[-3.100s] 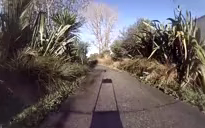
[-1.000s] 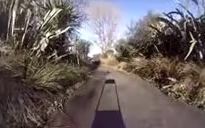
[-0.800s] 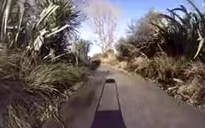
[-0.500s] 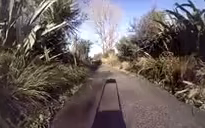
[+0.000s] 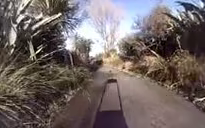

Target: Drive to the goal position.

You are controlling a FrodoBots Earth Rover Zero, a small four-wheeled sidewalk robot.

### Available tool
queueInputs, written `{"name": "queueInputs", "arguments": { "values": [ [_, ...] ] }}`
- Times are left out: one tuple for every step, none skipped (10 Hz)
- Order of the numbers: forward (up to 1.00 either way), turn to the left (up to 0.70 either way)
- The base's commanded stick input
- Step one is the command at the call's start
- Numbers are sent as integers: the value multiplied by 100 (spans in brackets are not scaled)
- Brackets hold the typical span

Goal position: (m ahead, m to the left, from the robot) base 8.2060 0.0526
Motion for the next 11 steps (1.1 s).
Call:
{"name": "queueInputs", "arguments": {
  "values": [
    [85,0],
    [85,0],
    [85,0],
    [85,0],
    [85,0],
    [85,0],
    [85,0],
    [85,0],
    [85,0],
    [85,-34],
    [85,-34]
  ]
}}
